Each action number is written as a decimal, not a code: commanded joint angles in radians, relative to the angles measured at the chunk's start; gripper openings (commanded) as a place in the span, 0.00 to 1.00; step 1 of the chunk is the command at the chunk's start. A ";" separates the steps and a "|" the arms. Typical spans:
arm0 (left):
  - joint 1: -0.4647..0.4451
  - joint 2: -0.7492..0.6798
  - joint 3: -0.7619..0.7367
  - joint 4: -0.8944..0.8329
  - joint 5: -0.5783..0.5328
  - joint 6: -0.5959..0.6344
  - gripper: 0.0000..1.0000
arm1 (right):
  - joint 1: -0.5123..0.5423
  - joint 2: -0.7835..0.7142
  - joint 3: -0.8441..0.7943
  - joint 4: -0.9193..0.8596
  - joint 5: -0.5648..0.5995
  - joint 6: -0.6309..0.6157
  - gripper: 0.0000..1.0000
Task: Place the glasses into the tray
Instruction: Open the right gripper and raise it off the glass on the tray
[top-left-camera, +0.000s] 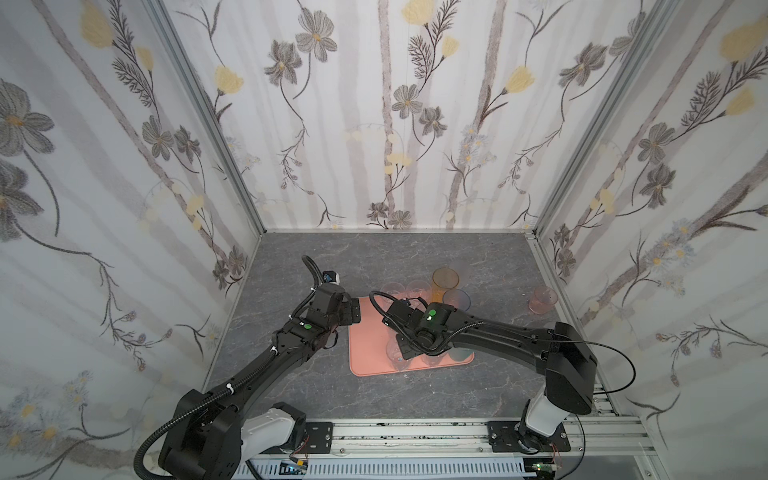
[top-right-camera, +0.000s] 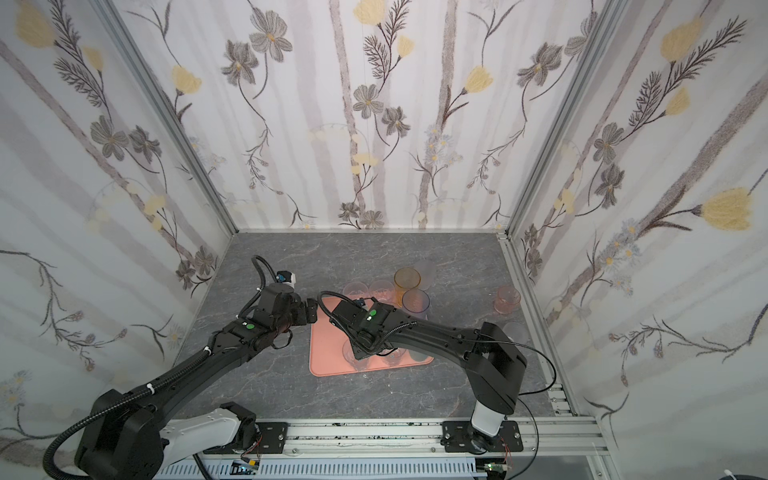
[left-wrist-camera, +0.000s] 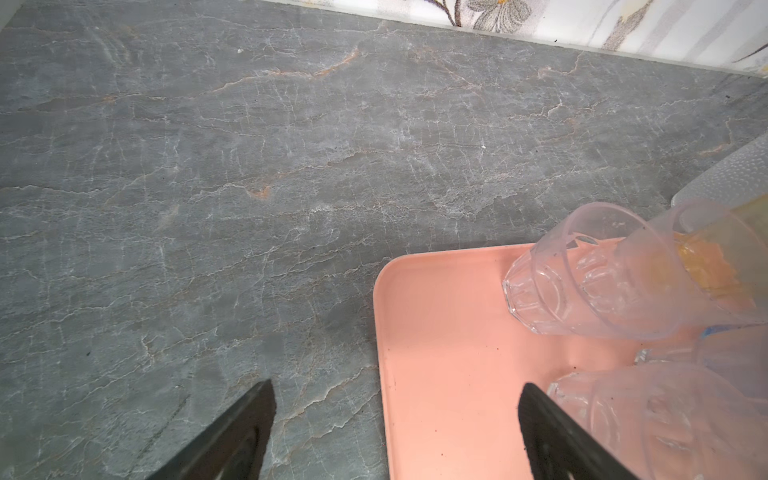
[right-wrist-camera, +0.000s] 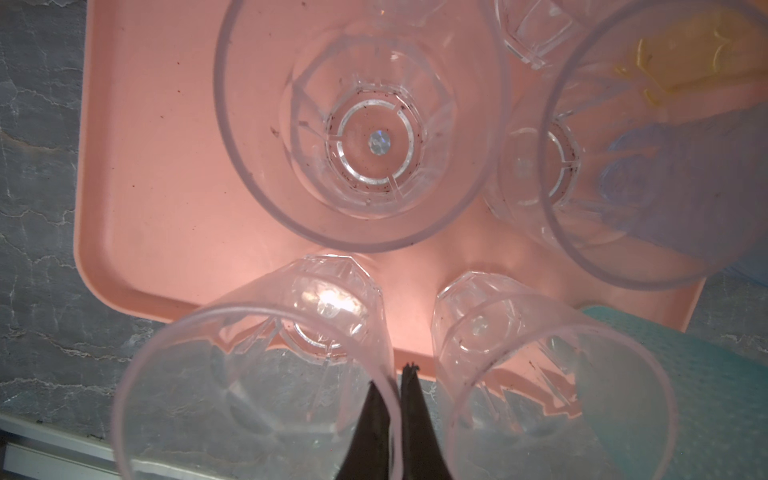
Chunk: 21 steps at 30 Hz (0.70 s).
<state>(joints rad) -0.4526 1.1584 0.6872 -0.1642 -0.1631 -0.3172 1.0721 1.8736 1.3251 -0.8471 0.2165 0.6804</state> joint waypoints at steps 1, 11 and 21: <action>0.002 -0.003 -0.002 0.035 0.002 0.003 0.94 | 0.000 0.012 0.000 -0.004 0.039 -0.015 0.00; 0.002 -0.005 -0.014 0.044 0.003 0.000 0.94 | 0.009 0.025 0.046 -0.038 0.074 -0.022 0.08; 0.001 0.010 0.024 0.046 -0.001 -0.011 0.94 | -0.001 -0.021 0.211 -0.054 0.117 -0.068 0.36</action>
<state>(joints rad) -0.4519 1.1721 0.6964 -0.1455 -0.1566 -0.3214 1.0752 1.8568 1.4956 -0.9184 0.2939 0.6395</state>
